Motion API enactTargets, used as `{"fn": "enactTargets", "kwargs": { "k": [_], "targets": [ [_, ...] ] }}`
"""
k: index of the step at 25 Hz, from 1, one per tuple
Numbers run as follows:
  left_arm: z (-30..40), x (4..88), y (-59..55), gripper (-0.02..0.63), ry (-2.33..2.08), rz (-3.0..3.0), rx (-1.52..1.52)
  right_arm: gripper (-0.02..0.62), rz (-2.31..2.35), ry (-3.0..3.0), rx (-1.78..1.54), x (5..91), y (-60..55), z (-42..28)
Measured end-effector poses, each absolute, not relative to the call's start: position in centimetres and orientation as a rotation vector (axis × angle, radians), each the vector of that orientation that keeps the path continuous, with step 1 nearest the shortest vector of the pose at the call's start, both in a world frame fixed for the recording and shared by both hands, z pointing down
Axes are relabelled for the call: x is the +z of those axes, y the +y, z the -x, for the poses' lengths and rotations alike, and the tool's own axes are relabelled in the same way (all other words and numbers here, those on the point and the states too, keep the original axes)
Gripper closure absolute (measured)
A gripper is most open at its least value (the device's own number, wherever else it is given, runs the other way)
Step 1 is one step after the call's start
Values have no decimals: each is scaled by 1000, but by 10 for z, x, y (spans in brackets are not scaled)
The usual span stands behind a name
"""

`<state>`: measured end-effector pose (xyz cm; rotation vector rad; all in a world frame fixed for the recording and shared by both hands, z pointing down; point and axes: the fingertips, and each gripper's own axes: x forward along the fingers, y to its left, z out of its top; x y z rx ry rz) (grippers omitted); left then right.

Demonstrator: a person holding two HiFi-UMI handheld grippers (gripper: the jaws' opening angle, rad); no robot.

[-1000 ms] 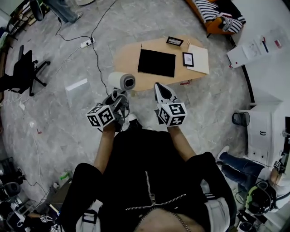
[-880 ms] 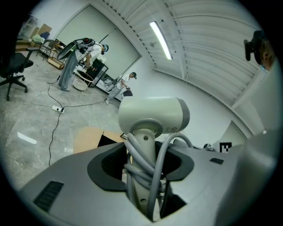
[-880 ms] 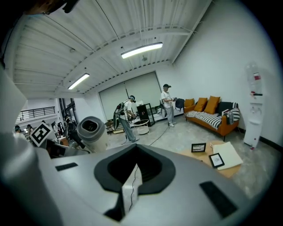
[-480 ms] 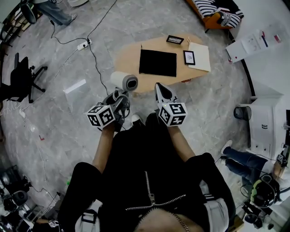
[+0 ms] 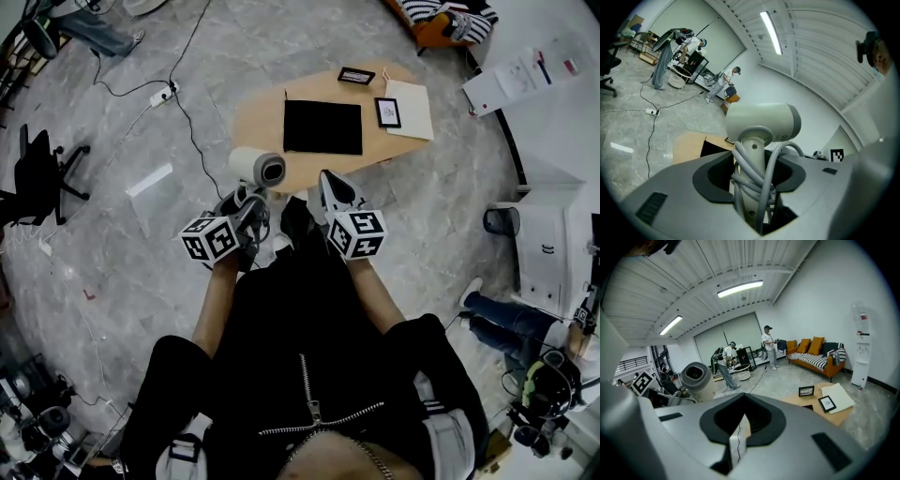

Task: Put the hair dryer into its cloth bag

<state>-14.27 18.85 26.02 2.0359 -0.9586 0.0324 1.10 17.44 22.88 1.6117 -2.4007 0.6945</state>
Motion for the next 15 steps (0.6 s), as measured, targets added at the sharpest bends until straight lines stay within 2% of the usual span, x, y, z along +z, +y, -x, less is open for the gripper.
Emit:
{"fn": "enactTargets", "kwargs": {
  "k": [15],
  "targets": [
    [143, 267, 85, 397, -955, -2037, 77, 586, -1559, -2397, 776, 254, 62, 1]
  ]
}}
